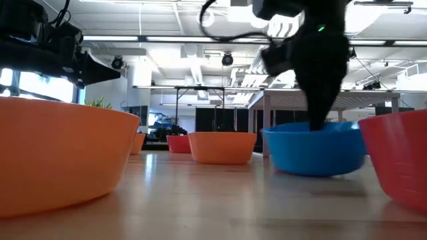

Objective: Pick & Place Mini bowls
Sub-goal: Put the blue bowl on the shelf

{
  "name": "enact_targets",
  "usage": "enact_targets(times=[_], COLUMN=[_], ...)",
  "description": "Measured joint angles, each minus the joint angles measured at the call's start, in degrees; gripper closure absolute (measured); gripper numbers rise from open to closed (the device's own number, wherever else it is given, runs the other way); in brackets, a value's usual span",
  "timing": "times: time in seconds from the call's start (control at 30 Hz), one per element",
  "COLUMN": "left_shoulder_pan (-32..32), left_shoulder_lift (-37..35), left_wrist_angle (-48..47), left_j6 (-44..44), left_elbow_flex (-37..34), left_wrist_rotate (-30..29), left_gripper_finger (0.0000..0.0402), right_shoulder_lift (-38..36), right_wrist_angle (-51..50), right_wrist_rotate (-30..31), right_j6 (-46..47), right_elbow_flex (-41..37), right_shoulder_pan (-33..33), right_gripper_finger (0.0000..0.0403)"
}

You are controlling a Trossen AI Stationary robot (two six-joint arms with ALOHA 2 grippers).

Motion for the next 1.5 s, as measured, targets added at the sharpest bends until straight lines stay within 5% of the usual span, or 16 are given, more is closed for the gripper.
enact_targets(times=[0.23,0.43,0.8,1.07,1.5], left_shoulder_pan=[0.0,0.0,0.0,0.0,0.0], left_shoulder_lift=[0.0,0.0,0.0,0.0,0.0], left_wrist_angle=[-0.3,-0.2,0.2,-0.2,-0.2], left_j6=[-0.5,-0.2,-0.2,-0.4,-0.5], left_elbow_flex=[0.0,0.0,0.0,0.0,0.0], left_wrist_rotate=[0.1,0.0,0.3,0.3,0.0], left_gripper_finger=[0.0401,0.0401,0.0401,0.0401,0.0401], right_shoulder_lift=[-7.1,-11.8,-18.7,-14.0,-3.8], right_wrist_angle=[-5.7,1.0,-3.5,9.4,14.5], right_wrist_rotate=[5.9,5.5,8.9,5.7,4.7], right_j6=[9.3,15.0,11.9,8.8,14.7], right_elbow_flex=[-6.0,-17.7,-15.4,-13.5,-13.5], right_shoulder_pan=[0.9,-0.4,0.6,6.7,8.1], right_gripper_finger=[0.0400,0.0396,0.0295,0.0285,0.0294])
